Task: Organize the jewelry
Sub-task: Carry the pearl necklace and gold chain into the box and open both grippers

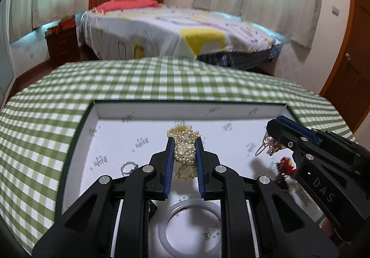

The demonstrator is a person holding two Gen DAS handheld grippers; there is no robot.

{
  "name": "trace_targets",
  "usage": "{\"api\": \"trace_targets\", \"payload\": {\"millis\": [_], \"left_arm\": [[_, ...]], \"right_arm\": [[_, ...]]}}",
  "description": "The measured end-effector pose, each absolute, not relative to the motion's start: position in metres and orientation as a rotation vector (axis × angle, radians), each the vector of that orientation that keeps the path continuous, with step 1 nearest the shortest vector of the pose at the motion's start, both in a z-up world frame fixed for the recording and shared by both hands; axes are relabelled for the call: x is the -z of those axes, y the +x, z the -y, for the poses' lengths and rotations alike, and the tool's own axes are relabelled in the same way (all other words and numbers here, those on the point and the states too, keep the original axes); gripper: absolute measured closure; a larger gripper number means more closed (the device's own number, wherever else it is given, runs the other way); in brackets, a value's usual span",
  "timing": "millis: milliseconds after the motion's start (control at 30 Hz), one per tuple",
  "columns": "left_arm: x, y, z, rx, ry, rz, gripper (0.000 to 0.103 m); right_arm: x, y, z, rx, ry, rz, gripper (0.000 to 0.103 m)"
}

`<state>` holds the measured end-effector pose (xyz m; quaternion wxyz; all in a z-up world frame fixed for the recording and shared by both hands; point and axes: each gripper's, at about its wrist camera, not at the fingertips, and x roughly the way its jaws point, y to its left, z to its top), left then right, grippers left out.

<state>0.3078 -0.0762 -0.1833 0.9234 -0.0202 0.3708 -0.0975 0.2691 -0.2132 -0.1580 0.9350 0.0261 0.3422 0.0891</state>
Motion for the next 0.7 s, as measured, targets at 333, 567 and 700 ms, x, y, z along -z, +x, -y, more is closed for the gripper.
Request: {"api": "trace_targets", "payload": {"millis": [333,567,700], "left_arm": [[0.198,0.316,0.081,0.174,-0.006,-0.847,0.085],[0.198,0.317,0.079,0.173,-0.018,-0.861,0.081],[0.197,0.316,0.081,0.172,-0.014,-0.858,0.074]], "right_arm": [[0.171,0.271,0.216,-0.172,0.047,-0.784,0.092],[0.173,0.274,0.217,-0.178,0.056,-0.803,0.089],[0.171,0.273,0.218,-0.179,0.058,-0.797,0.080]]}}
